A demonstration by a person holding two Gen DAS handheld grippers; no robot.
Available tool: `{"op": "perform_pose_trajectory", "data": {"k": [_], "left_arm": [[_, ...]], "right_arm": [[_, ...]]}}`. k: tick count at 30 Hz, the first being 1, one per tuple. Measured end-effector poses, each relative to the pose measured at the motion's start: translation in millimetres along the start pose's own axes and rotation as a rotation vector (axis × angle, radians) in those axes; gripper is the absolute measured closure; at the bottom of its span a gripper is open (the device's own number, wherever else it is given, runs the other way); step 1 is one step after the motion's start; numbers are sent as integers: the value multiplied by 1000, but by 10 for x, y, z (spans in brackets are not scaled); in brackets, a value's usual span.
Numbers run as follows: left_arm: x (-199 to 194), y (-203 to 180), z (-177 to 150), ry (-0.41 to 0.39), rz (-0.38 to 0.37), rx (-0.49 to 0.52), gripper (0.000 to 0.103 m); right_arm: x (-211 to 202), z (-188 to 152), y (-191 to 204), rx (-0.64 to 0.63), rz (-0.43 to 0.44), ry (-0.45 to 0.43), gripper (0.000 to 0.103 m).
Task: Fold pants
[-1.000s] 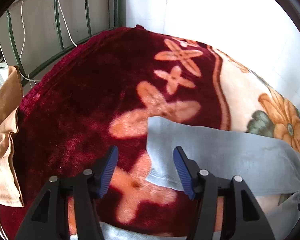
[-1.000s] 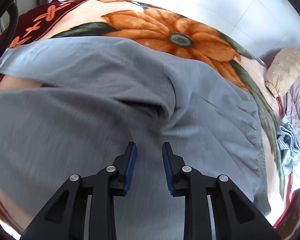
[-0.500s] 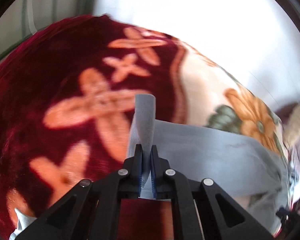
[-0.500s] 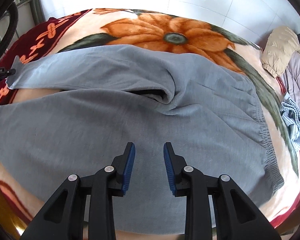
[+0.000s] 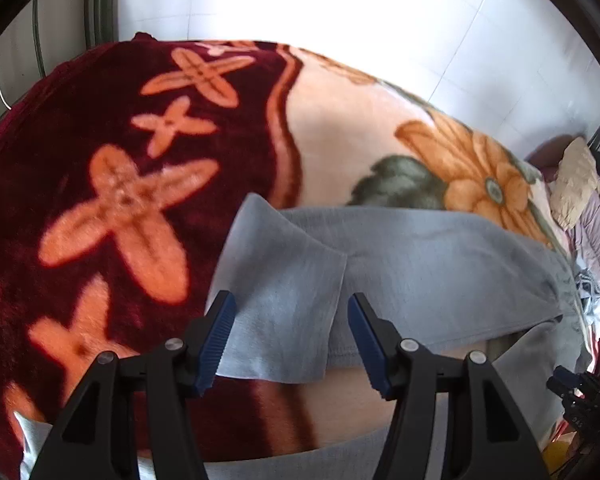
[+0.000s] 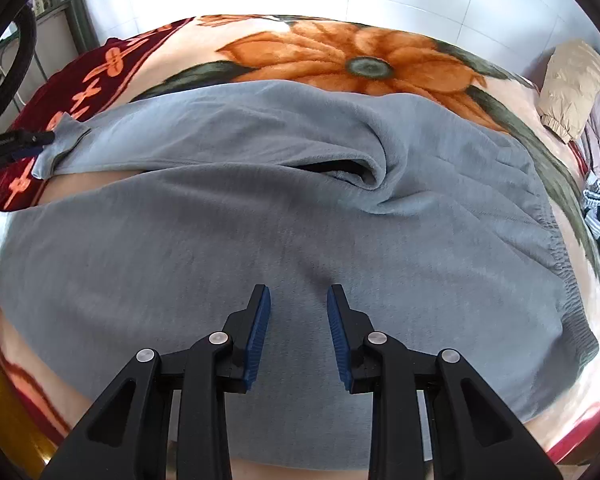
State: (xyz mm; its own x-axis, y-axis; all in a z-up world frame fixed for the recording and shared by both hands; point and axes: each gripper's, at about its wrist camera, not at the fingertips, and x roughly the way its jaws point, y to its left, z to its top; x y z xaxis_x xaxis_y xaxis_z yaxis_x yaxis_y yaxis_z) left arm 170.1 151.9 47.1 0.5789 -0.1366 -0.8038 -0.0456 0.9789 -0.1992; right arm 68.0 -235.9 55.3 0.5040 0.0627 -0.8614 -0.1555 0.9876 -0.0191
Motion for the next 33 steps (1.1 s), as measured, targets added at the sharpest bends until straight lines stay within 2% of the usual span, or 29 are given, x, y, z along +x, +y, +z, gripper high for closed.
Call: {"op": "perform_pose_trajectory", "data": {"k": [3,5,6,7,8,11,14,17,20,26,27,29,30,31,33], "left_arm": [[43,-124,-54,1,9,49,41],[126,-228,-75,17,57,95,41],[206,-296,-94,34,104,128,42],[257,-330,-107,45,131,146,48],[315,-361,-128,53,165,170,63],[332,-333,-127,44,193,172,93],[191,-180,-50,13,188,116,98],[-32,123,62,-45,237,46,98],[-140,438,149,-61,299,-9,98],[-192,988,308,-79,489,-64,95],[-197,1044,308,-74,500,-74,93],[-227,1092,286,-71,497,-99,69],[-258,1088,252,-76,490,-116,63],[-277,1067,229,-80,471,-119,59],[-302,945,194,-79,419,-102,58]], "right_arm": [[6,-9,8,6,2,0,73],[15,-5,4,6,3,2,73],[15,-7,0,7,3,2,73],[15,-7,-3,6,4,1,73],[15,-7,-4,7,5,1,73],[16,-10,-8,11,9,3,73],[13,-12,-7,10,6,1,73],[-10,-16,-22,13,8,-5,73],[-21,-10,-28,17,12,-6,73],[-42,1,-15,12,19,0,73],[-48,3,-17,12,25,1,73],[-70,7,-27,10,33,2,73],[-85,6,-39,10,34,1,73],[-108,7,-63,9,31,-1,73],[-152,14,-125,14,21,-5,73]]}}
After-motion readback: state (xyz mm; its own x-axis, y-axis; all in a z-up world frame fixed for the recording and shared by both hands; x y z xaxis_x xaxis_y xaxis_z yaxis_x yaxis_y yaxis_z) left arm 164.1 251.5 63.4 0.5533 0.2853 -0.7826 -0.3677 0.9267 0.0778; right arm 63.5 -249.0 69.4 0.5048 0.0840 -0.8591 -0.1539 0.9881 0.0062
